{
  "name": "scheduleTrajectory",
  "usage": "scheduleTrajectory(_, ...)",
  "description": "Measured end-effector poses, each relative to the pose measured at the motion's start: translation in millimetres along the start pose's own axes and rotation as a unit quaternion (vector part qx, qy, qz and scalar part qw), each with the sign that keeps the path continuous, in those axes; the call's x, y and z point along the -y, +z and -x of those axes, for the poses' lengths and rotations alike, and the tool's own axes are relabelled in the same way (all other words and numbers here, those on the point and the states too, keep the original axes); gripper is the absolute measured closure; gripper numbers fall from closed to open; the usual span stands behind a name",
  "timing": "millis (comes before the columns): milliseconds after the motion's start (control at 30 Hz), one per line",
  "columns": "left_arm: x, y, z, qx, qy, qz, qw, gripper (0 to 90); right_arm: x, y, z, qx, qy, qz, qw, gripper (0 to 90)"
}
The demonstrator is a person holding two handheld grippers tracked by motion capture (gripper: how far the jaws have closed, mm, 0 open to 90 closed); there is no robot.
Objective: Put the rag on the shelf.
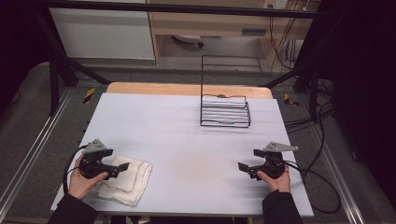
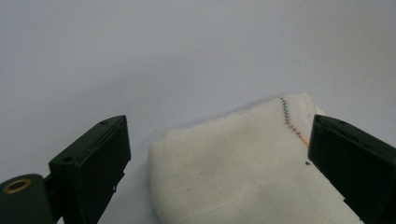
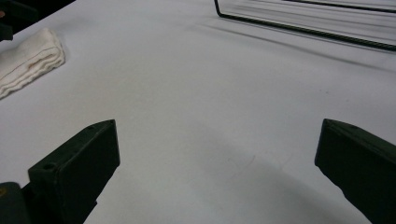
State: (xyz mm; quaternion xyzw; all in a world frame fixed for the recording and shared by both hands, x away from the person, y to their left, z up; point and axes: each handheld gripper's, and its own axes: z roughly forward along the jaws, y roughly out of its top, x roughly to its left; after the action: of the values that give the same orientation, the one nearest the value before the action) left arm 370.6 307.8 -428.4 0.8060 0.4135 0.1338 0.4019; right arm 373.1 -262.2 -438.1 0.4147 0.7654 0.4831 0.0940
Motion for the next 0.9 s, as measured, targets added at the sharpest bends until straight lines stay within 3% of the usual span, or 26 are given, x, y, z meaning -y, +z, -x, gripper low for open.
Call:
scheduleTrajectory(367,-5.6,-0.3,8.2,0.0,0.009,-0.005,0.9999,7.1,0.0,1.2,-0.7,0.003,0.002,-0.003,1.0,0.5)
scheduleTrajectory(567,-8.3,2.2,11.5,0.005,0.001,-0.006,1.0,9.8,0.2,2.0,-0.8,0.003,0.001,-0.004,1.0,0.5)
scheduleTrajectory(767,-5.9,3.4,1.4,-0.037,-0.018,-0.023,0.9989,22.8,0.4,2.1,-1.1,0.002,0.001,-0.006,1.0,0.5)
scheduleTrajectory(900,-2.3,2.0,-7.7,-0.05,-0.039,-0.03,0.9976,31.4,0.6,2.9,-1.2,0.003,0.0,-0.009,1.0,0.5)
